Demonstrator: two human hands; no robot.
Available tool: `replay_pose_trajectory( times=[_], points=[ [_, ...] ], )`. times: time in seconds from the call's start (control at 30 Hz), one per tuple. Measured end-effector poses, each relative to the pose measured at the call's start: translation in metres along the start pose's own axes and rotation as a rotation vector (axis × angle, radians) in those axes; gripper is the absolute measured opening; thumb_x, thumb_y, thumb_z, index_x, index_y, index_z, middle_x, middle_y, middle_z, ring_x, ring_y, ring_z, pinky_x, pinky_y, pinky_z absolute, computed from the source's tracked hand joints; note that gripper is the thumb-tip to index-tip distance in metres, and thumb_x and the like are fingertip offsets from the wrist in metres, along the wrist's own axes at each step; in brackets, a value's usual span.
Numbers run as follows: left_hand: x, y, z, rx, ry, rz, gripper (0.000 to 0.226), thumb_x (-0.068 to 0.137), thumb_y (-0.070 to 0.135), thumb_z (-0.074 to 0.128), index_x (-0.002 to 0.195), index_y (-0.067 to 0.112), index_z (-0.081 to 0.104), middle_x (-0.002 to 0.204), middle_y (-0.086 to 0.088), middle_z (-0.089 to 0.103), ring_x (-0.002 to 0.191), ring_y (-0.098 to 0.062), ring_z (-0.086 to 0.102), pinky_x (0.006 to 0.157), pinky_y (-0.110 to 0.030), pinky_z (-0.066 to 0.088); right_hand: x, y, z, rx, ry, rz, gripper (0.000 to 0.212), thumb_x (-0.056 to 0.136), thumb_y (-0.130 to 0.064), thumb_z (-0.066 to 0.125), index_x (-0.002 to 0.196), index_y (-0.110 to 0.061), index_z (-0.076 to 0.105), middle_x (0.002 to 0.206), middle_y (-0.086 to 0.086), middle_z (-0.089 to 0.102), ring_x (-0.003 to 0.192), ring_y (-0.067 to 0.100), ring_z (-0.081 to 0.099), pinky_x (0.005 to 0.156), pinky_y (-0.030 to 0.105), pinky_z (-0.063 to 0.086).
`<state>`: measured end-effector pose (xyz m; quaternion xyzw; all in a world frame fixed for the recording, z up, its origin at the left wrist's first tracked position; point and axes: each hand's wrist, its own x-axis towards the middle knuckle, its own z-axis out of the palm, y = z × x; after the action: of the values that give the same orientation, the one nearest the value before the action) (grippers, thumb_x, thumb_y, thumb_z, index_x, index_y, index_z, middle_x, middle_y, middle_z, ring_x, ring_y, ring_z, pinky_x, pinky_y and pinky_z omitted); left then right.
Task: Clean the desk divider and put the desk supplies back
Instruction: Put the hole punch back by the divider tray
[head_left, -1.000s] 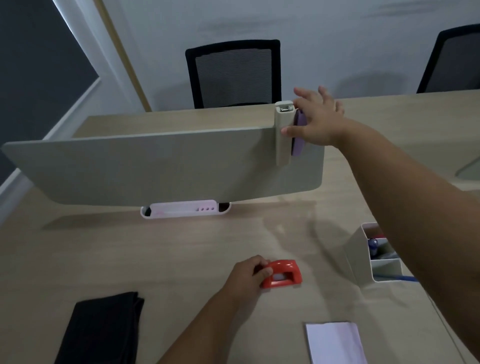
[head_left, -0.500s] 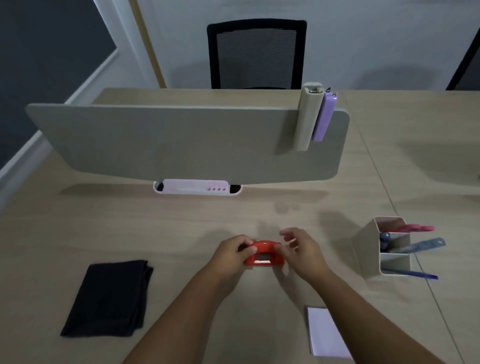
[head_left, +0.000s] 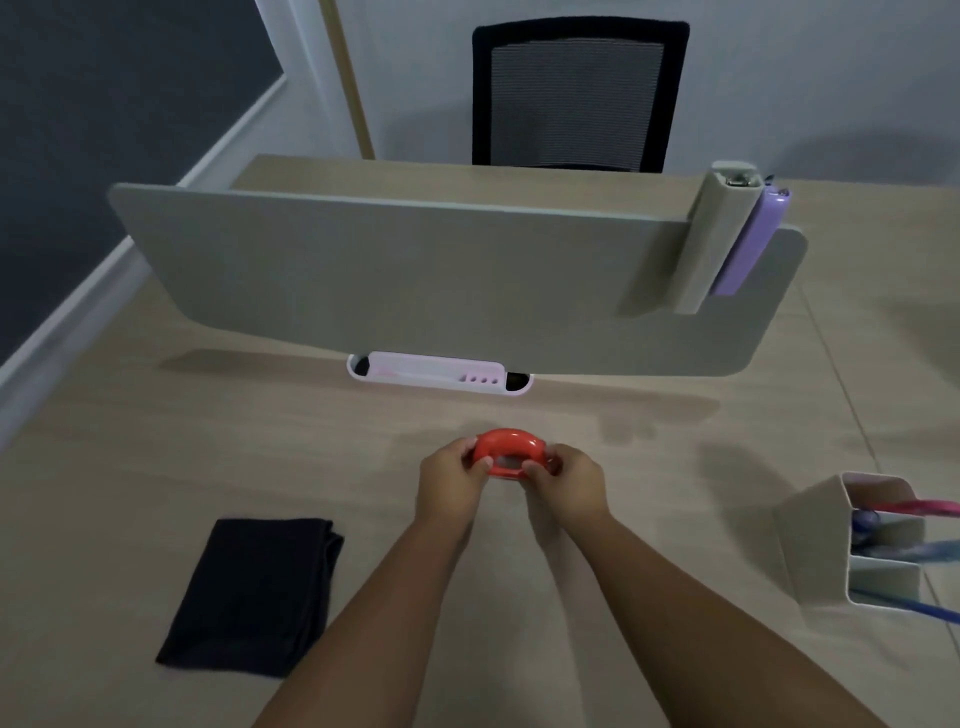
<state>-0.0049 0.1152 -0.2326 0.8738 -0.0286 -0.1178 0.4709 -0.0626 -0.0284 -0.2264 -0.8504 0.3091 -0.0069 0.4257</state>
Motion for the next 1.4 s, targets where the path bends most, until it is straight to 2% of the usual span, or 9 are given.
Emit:
replay_pose_trajectory(
  times=[0.2,0.43,0.57,0.67,0.8,0.9,1.07,1.23,1.4],
  points=[
    [0.042,0.002,0.016,0.020,-0.024,0.058,0.030,0.081,0.027,0.063,0.110,0.023,0.068,0.096,0.005,0.074,0.087,-0.013,0.069,0.086,-0.036,0.055,0.035,0.000,0.003,-0.010,0.054,0.015,0.026,0.083,-0.031,0.068,0.099,-0.011,0.069,0.095,0.013,0.068,0.089,0.029,0.063,0.068,0.022,0.032],
    [0.054,0.000,0.024,0.057,0.011,0.123,0.034,0.089,0.033,0.061,0.121,0.021,0.065,0.105,0.000,0.073,0.094,-0.014,0.066,0.089,-0.029,0.052,0.045,-0.010,-0.008,0.062,0.017,0.031,0.030,0.083,-0.033,0.069,0.105,-0.013,0.065,0.091,0.005,0.068,0.083,0.019,0.062,0.064,0.021,0.035],
    [0.022,-0.008,0.024,-0.203,-0.032,-0.086,0.061,0.083,0.039,0.066,0.139,0.024,0.047,0.114,0.006,0.066,0.102,-0.012,0.065,0.099,-0.035,0.050,0.027,-0.004,-0.029,0.200,-0.044,0.134,0.048,0.083,-0.049,0.065,0.118,-0.019,0.051,0.084,0.000,0.060,0.081,0.021,0.060,0.072,0.025,0.045],
    [-0.021,-0.018,0.028,-0.235,-0.082,-0.166,0.067,0.081,0.028,0.070,0.142,0.022,0.043,0.128,-0.001,0.060,0.110,-0.012,0.060,0.104,-0.037,0.047,0.003,0.025,-0.063,0.178,-0.184,0.187,0.043,0.084,-0.046,0.065,0.117,-0.020,0.054,0.083,0.000,0.065,0.075,0.021,0.064,0.074,0.032,0.051],
    [-0.093,-0.014,0.040,0.092,-0.279,0.093,0.066,0.076,0.040,0.067,0.137,0.024,0.048,0.138,0.007,0.043,0.125,-0.012,0.041,0.110,-0.032,0.035,-0.053,0.078,-0.115,-0.107,-0.322,0.212,0.048,0.078,-0.034,0.075,0.120,-0.018,0.059,0.081,-0.016,0.052,0.071,0.001,0.052,0.067,0.020,0.039],
    [-0.144,0.007,0.054,0.345,-0.498,0.261,0.079,0.064,0.059,0.062,0.137,0.035,0.042,0.137,0.016,0.033,0.123,-0.013,0.031,0.107,-0.031,0.031,-0.094,0.107,-0.141,-0.381,-0.380,0.213,0.068,0.066,-0.047,0.080,0.125,-0.026,0.056,0.106,-0.007,0.059,0.094,0.012,0.056,0.081,0.022,0.041],
    [-0.197,0.058,0.096,0.686,-0.753,0.307,0.108,0.048,0.082,0.052,0.141,0.031,0.031,0.145,0.010,0.022,0.132,-0.023,0.026,0.108,-0.042,0.027,-0.146,0.139,-0.156,-0.717,-0.435,0.121,0.101,0.046,-0.060,0.079,0.136,-0.040,0.037,0.139,-0.004,0.033,0.126,0.021,0.036,0.103,0.037,0.039],
    [-0.207,0.067,0.130,0.864,-0.740,0.352,0.103,0.054,0.070,0.070,0.136,0.018,0.034,0.133,-0.005,0.030,0.117,-0.027,0.033,0.099,-0.040,0.035,-0.159,0.157,-0.150,-0.785,-0.312,0.015,0.093,0.048,-0.054,0.082,0.128,-0.043,0.037,0.140,-0.003,0.028,0.126,0.025,0.035,0.102,0.041,0.042],
    [-0.204,0.069,0.136,0.912,-0.785,0.305,0.102,0.054,0.062,0.076,0.134,0.015,0.033,0.133,-0.008,0.032,0.122,-0.029,0.036,0.100,-0.041,0.038,-0.160,0.163,-0.148,-0.782,-0.308,0.009,0.090,0.047,-0.055,0.081,0.124,-0.029,0.043,0.130,0.000,0.036,0.116,0.021,0.039,0.094,0.034,0.047]
  ],
)
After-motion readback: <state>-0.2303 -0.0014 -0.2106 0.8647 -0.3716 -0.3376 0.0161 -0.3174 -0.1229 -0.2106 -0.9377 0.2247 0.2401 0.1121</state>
